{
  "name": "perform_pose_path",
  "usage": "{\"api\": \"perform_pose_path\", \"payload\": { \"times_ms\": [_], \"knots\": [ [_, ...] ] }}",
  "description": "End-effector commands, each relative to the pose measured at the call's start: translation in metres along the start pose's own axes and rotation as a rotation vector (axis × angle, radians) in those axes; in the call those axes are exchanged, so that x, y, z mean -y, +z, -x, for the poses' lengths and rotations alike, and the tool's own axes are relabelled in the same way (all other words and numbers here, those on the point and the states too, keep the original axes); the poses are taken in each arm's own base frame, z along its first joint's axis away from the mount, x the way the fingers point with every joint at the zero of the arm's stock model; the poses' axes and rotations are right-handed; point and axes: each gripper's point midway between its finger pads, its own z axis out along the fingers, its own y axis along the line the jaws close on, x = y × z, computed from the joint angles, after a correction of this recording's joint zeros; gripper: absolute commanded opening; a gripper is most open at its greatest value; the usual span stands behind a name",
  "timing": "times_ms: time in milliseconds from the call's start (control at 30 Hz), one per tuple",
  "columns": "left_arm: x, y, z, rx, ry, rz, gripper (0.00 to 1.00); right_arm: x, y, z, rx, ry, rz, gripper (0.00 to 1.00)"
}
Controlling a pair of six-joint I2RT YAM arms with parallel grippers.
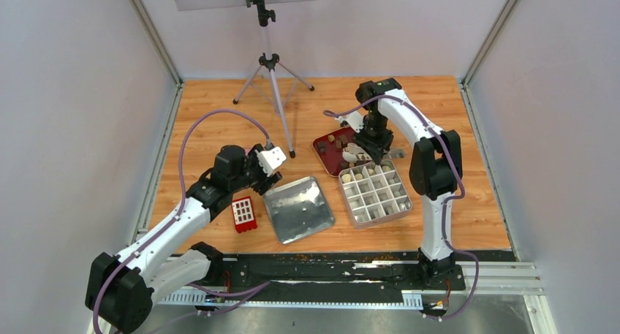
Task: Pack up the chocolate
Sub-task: Pick up the fake chocolate from the plate.
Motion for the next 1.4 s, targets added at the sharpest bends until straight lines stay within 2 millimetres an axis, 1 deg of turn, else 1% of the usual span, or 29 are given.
{"api": "perform_pose_path", "payload": {
  "times_ms": [0,67,233,367,467,600,733,833,900,967,1067,1233,1300,1367],
  "knots": [
    [-0.004,-0.003,0.011,0.052,-0.009,0.018,0.72,-0.003,0.0,-0.005,-0.055,0.01,0.01,0.36],
    [-0.004,-0.004,0.011,0.055,-0.012,0.021,0.72,-0.007,0.0,-0.009,-0.091,0.023,0.034,0.36],
    [-0.004,-0.002,0.012,0.064,-0.021,0.02,0.72,-0.006,-0.006,-0.012,-0.096,0.034,0.014,0.36],
    [-0.004,-0.001,0.013,0.068,-0.026,0.019,0.73,-0.005,-0.008,-0.018,-0.11,0.033,-0.005,0.3],
    [-0.003,-0.001,0.013,0.072,-0.031,0.017,0.73,-0.003,-0.012,-0.019,-0.1,0.03,-0.015,0.21],
    [-0.002,-0.001,0.014,0.078,-0.04,0.012,0.73,0.0,-0.026,-0.012,-0.045,0.026,-0.043,0.15],
    [-0.001,0.001,0.014,0.078,-0.053,0.008,0.73,0.0,-0.047,-0.003,0.037,0.021,-0.074,0.13],
    [-0.002,0.002,0.014,0.077,-0.056,0.006,0.73,-0.003,-0.057,-0.006,0.06,0.02,-0.086,0.12],
    [-0.002,0.004,0.014,0.074,-0.057,0.008,0.73,-0.011,-0.06,-0.012,0.06,0.016,-0.071,0.12],
    [-0.003,0.006,0.014,0.071,-0.057,0.008,0.73,-0.023,-0.063,-0.019,0.077,0.004,-0.037,0.12],
    [-0.005,0.008,0.015,0.067,-0.054,0.011,0.73,-0.048,-0.061,-0.035,0.08,-0.005,0.028,0.13],
    [-0.007,0.011,0.013,0.051,-0.051,0.013,0.73,-0.082,-0.055,-0.06,0.063,-0.015,0.099,0.14],
    [-0.007,0.012,0.013,0.049,-0.049,0.011,0.73,-0.093,-0.053,-0.065,0.066,-0.022,0.127,0.14],
    [-0.008,0.012,0.013,0.047,-0.05,0.011,0.73,-0.101,-0.052,-0.067,0.068,-0.033,0.141,0.15]
  ]
}}
